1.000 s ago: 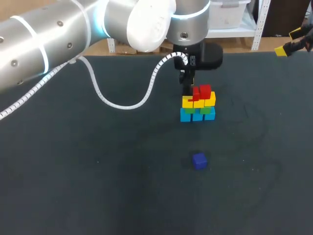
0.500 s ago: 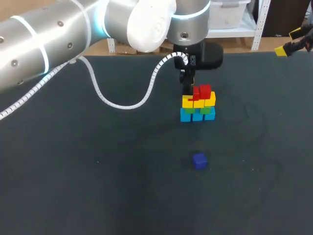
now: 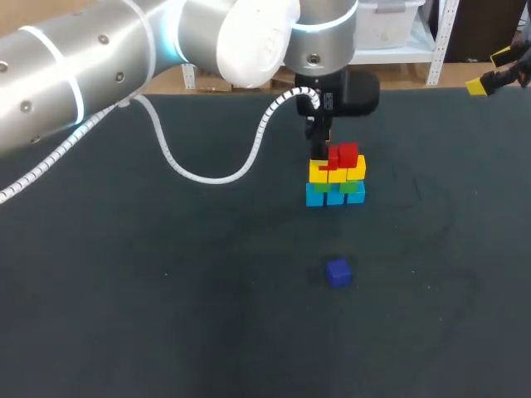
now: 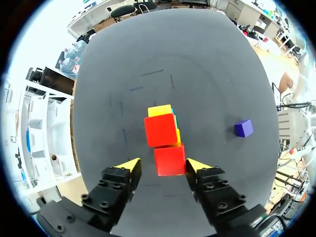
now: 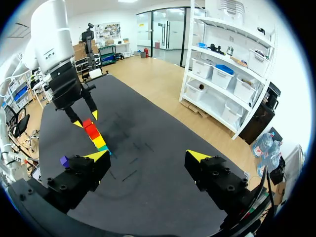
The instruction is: Place the blue cubes, place green cubes on the blue cubes, place the yellow cubes on the green cubes, then place the red cubes on the yellow cubes, and place purple cube on the red cubes.
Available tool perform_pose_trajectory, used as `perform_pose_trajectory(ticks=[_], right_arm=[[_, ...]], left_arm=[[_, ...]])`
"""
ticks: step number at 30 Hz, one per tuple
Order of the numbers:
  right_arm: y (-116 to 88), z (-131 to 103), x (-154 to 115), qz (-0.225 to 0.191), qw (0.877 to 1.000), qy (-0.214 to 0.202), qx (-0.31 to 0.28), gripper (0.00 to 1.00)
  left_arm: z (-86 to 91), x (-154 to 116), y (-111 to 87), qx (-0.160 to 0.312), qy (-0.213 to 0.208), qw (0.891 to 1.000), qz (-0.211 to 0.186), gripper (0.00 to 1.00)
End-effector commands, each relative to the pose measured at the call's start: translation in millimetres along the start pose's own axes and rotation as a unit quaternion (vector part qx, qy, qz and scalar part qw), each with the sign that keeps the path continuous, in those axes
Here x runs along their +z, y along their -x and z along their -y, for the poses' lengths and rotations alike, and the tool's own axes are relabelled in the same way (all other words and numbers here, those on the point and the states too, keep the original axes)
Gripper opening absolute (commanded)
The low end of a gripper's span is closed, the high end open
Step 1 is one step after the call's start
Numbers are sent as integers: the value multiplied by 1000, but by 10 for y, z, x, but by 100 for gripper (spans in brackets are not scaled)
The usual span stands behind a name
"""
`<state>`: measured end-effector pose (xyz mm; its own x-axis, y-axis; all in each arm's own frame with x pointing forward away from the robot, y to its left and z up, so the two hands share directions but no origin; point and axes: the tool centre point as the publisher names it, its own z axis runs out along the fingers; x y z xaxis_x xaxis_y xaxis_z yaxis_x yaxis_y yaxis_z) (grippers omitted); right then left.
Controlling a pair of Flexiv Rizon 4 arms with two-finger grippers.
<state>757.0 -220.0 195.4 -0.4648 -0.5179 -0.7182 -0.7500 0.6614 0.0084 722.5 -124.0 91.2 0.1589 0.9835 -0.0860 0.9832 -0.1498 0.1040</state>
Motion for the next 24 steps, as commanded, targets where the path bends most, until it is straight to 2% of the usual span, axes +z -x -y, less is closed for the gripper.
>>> perform_pose_trajectory(ticks=[1,2,9,14,21,24], right_arm=[[0,14,10,1,1000,2,-1,100],[0,14,10,1,1000,2,-1,100],[0,14,10,1,1000,2,-1,100],[0,14,10,1,1000,2,-1,100],[0,14,10,1,1000,2,-1,100],[0,14,10,1,1000,2,-1,100]], left_arm=[[-1,-5,1,-5,0,1000,0,85],[16,-18,-3,-6,1,1000,0,100],[218,-132,-142,-48,16,999,-16,100],[468,-261,-169,-50,24,998,-17,100],[714,-442,-198,-52,46,997,-13,100],[821,-463,-171,-41,43,998,-8,100]])
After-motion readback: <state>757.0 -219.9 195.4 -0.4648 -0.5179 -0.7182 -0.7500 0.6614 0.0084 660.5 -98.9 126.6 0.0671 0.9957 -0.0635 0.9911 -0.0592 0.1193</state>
